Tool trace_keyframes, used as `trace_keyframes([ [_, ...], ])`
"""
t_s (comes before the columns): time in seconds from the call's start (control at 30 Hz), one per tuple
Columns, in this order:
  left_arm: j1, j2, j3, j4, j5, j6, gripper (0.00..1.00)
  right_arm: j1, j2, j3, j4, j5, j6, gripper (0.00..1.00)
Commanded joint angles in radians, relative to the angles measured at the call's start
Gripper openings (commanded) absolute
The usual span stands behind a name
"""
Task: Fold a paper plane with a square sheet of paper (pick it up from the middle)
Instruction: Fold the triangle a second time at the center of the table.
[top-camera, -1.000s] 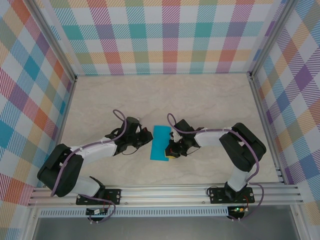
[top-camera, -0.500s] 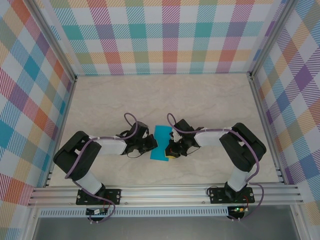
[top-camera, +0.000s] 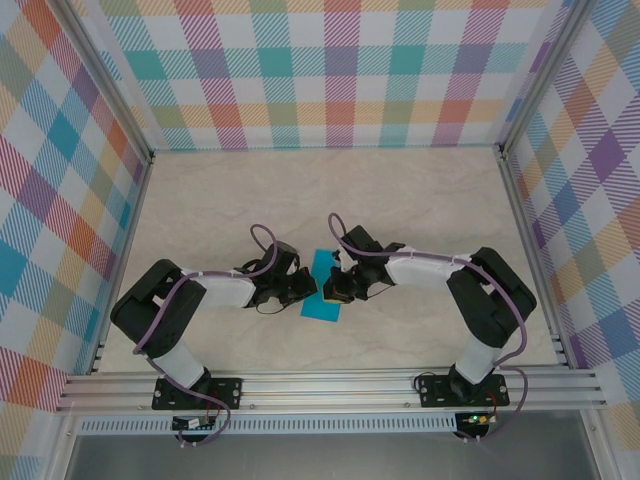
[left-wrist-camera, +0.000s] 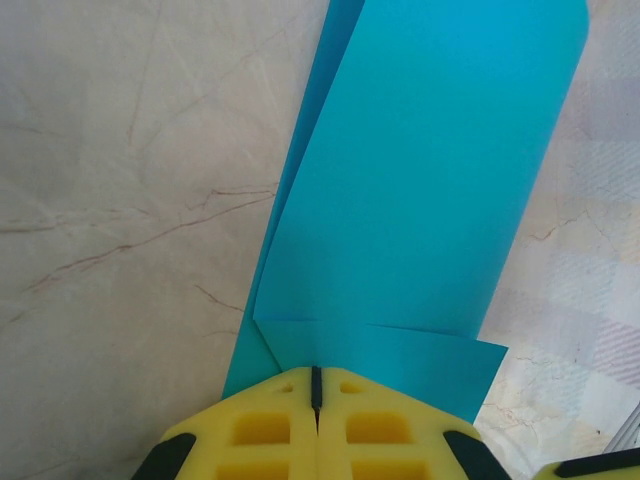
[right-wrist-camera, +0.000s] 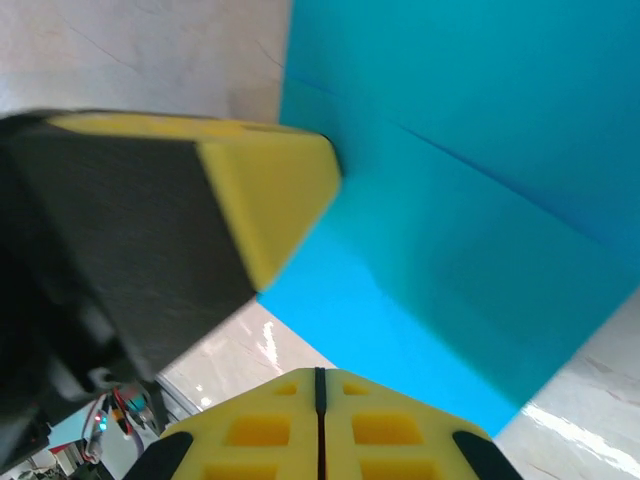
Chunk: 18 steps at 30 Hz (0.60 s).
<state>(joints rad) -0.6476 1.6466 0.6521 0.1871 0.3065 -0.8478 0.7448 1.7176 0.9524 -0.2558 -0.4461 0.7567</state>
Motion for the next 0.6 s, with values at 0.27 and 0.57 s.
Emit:
trace_keyframes([
  [0.27, -0.011, 0.014, -0.008, -0.066, -0.040, 0.003, 0.00, 0.022, 0.138, 0.044, -0.024, 0.010, 0.018, 0.08],
  [0.57, -0.011, 0.012, -0.009, -0.071, -0.041, 0.006, 0.00, 0.021, 0.111, 0.035, -0.072, 0.018, -0.007, 0.09],
])
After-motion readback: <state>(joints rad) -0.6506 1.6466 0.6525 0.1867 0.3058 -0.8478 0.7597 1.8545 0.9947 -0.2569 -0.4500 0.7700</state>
